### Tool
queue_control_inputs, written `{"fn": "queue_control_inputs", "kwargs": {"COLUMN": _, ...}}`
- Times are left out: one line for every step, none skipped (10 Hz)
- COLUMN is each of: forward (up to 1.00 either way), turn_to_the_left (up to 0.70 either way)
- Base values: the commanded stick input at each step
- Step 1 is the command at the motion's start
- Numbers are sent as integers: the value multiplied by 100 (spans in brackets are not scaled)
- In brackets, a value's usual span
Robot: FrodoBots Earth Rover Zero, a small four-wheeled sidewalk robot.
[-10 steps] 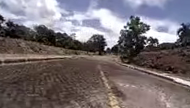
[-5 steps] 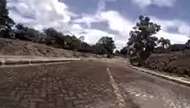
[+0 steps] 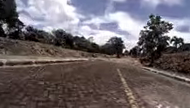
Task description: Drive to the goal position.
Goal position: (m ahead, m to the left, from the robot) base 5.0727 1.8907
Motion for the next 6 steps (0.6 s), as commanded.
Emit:
{"fn": "queue_control_inputs", "kwargs": {"forward": 100, "turn_to_the_left": 0}}
{"fn": "queue_control_inputs", "kwargs": {"forward": 100, "turn_to_the_left": 0}}
{"fn": "queue_control_inputs", "kwargs": {"forward": 100, "turn_to_the_left": 0}}
{"fn": "queue_control_inputs", "kwargs": {"forward": 100, "turn_to_the_left": 0}}
{"fn": "queue_control_inputs", "kwargs": {"forward": 100, "turn_to_the_left": 0}}
{"fn": "queue_control_inputs", "kwargs": {"forward": 100, "turn_to_the_left": 0}}
